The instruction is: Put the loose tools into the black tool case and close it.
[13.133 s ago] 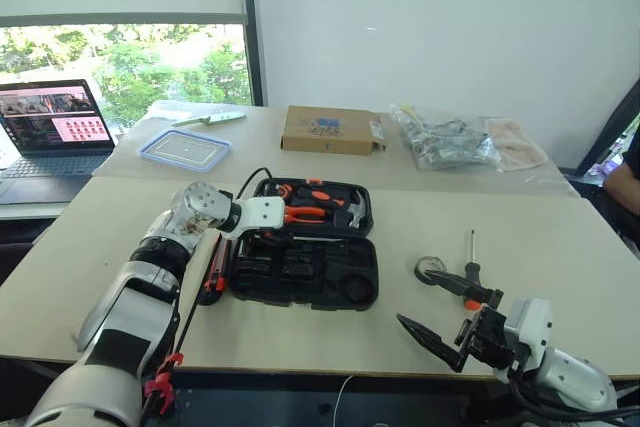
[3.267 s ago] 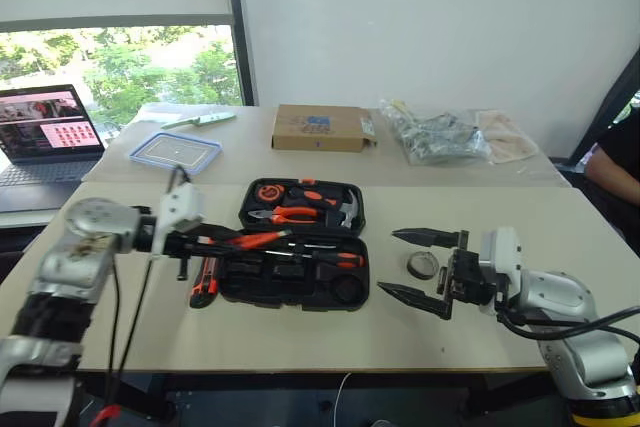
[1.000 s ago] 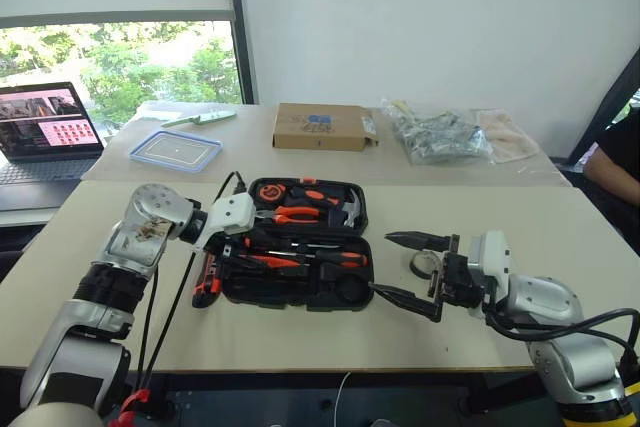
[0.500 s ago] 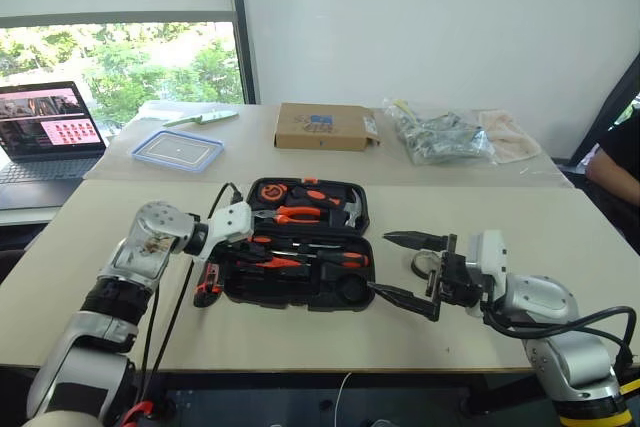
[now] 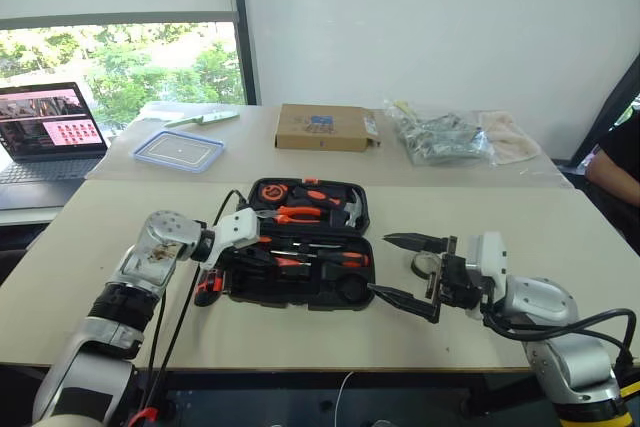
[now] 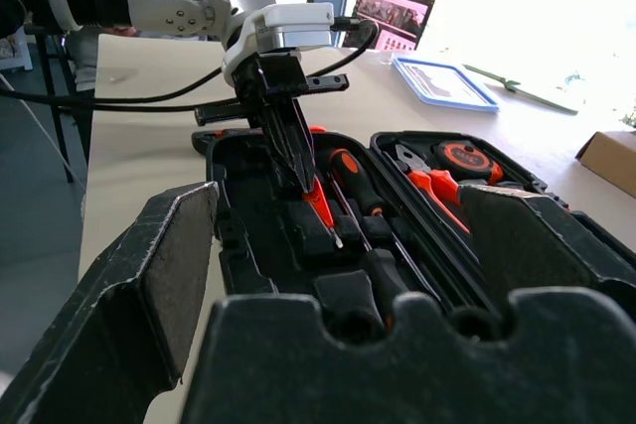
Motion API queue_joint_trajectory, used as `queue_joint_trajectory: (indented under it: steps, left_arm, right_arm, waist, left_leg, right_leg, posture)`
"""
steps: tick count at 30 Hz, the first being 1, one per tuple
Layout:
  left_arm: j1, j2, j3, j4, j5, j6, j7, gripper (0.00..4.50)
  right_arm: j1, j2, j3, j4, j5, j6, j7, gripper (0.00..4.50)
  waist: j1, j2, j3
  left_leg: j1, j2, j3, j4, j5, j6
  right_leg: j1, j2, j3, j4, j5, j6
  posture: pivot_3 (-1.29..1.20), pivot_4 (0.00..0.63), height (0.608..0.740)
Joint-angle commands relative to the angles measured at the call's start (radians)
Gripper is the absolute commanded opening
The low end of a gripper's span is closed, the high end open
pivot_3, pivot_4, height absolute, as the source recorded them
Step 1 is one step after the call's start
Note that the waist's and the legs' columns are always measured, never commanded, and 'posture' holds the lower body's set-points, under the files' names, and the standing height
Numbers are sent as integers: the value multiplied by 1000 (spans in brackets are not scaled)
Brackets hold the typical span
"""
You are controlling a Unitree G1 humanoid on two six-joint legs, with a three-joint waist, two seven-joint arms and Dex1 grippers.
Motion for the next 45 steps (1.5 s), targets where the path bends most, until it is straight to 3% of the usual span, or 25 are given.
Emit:
queue_joint_trajectory:
  steps: [1,14,41,44,45]
  left_arm:
    - [-16,7,20,5,-3,11,18,90]
    - [-16,-16,69,6,-79,21,16,90]
    - [44,7,17,45,6,-18,52,90]
    - [64,-1,89,23,-49,-7,102,90]
    - [88,-3,155,5,-90,-26,141,324]
  right_arm:
    - [2,-4,-15,-42,7,-17,-4,4500]
    - [8,-6,-11,-46,10,-11,2,4500]
    - [7,-1,-12,-47,8,-10,-10,4500]
    - [11,1,-14,-47,7,-17,-13,4500]
    - [12,1,-18,-44,7,-21,-13,4500]
  waist:
    - [0,0,0]
    - [0,0,0]
    - [0,0,0]
    - [0,0,0]
    - [-1,0,0]
  left_leg:
    - [0,0,0,0,0,0]
    - [0,0,0,0,0,0]
    - [1,0,0,0,0,0]
    - [2,0,0,0,0,0]
    - [2,0,0,0,0,0]
  right_leg:
    - [0,0,0,0,0,0]
    - [0,0,0,0,0,0]
    - [1,0,0,0,0,0]
    - [1,0,0,0,0,0]
    - [1,0,1,0,0,0]
  posture:
    - [0,150,740]
    - [0,150,740]
    - [0,150,740]
    - [0,150,740]
    - [0,150,740]
